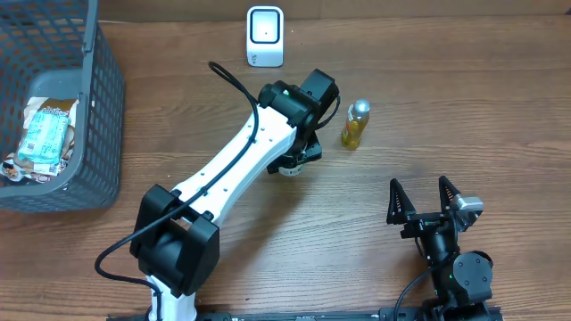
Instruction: Scan the item barcode
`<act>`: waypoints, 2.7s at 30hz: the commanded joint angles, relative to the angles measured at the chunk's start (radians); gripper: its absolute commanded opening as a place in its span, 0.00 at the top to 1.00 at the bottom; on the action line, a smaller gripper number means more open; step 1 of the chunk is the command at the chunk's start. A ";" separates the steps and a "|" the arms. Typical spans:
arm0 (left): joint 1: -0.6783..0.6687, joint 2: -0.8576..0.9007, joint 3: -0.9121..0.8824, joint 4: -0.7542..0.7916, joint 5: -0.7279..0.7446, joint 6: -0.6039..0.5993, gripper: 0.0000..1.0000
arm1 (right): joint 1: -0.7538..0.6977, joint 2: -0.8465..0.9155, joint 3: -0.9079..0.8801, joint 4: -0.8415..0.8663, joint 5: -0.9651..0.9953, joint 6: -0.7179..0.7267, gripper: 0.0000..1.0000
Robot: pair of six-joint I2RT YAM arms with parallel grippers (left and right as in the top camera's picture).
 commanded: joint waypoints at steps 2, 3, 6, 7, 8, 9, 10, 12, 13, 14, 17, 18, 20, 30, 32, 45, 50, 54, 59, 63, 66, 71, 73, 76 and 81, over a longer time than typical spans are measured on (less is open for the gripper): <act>-0.027 -0.014 -0.065 0.076 0.012 -0.051 0.90 | 0.005 -0.010 -0.011 0.004 -0.002 -0.004 0.00; -0.032 -0.014 -0.080 0.097 0.012 -0.051 0.89 | 0.005 -0.010 -0.011 0.004 -0.002 -0.004 0.00; -0.045 -0.014 -0.114 0.137 0.012 -0.051 0.88 | 0.005 -0.010 -0.011 0.004 -0.002 -0.004 0.00; -0.053 -0.014 -0.128 0.154 0.012 -0.051 0.89 | 0.005 -0.010 -0.011 0.004 -0.002 -0.004 0.00; -0.056 -0.014 -0.134 0.164 0.012 -0.051 0.89 | 0.005 -0.010 -0.011 0.004 -0.002 -0.004 0.00; -0.060 -0.014 -0.141 0.174 0.012 -0.051 0.89 | 0.005 -0.010 -0.011 0.004 -0.002 -0.004 0.00; -0.063 -0.014 -0.145 0.182 0.012 -0.051 0.90 | 0.005 -0.010 -0.011 0.004 -0.002 -0.004 0.00; -0.073 -0.014 -0.156 0.199 0.012 -0.051 0.91 | 0.005 -0.010 -0.011 0.004 -0.002 -0.005 0.00; -0.080 -0.014 -0.159 0.200 0.012 -0.051 0.92 | 0.005 -0.010 -0.011 0.004 -0.002 -0.004 0.00; -0.087 -0.014 -0.161 0.201 0.009 -0.051 0.92 | 0.005 -0.010 -0.011 0.004 -0.002 -0.004 0.00; -0.111 -0.013 -0.161 0.208 -0.021 -0.051 0.91 | 0.005 -0.010 -0.011 0.004 -0.002 -0.004 0.00; -0.118 -0.013 -0.161 0.212 -0.036 -0.050 0.90 | 0.005 -0.010 -0.011 0.004 -0.002 -0.004 0.00; -0.132 -0.013 -0.161 0.219 -0.061 -0.047 0.89 | 0.005 -0.010 -0.011 0.004 -0.002 -0.004 0.00; -0.152 -0.013 -0.162 0.268 -0.070 0.052 0.91 | 0.005 -0.010 -0.011 0.004 -0.002 -0.005 0.00; -0.152 -0.013 -0.162 0.271 -0.070 0.058 0.91 | 0.005 -0.010 -0.011 0.004 -0.002 -0.004 0.00; -0.152 -0.013 -0.162 0.270 -0.070 0.058 0.87 | 0.005 -0.010 -0.011 0.004 -0.002 -0.004 0.00; -0.152 -0.013 -0.162 0.271 -0.070 0.058 0.87 | 0.005 -0.010 -0.011 0.004 -0.002 -0.005 0.00; -0.152 -0.013 -0.162 0.271 -0.070 0.058 0.87 | 0.005 -0.010 -0.011 0.004 -0.002 -0.004 0.00; -0.152 -0.013 -0.162 0.272 -0.079 0.058 0.87 | 0.005 -0.010 -0.011 0.004 -0.002 -0.004 0.00; -0.152 -0.013 -0.162 0.271 -0.083 0.061 0.87 | 0.005 -0.010 -0.011 0.004 -0.002 -0.004 0.00; -0.152 -0.013 -0.162 0.278 -0.087 0.079 0.90 | 0.005 -0.010 -0.011 0.004 -0.002 -0.004 0.00; -0.152 -0.012 -0.162 0.294 -0.101 0.104 0.91 | 0.005 -0.010 -0.011 0.004 -0.002 -0.004 0.00; -0.152 -0.012 -0.162 0.299 -0.101 0.111 0.91 | 0.005 -0.010 -0.011 0.004 -0.002 -0.005 0.00; -0.152 -0.012 -0.162 0.301 -0.101 0.111 0.90 | 0.005 -0.010 -0.011 0.004 -0.002 -0.004 0.00; -0.152 -0.012 -0.162 0.324 -0.102 0.111 0.91 | 0.005 -0.010 -0.011 0.004 -0.002 -0.004 0.00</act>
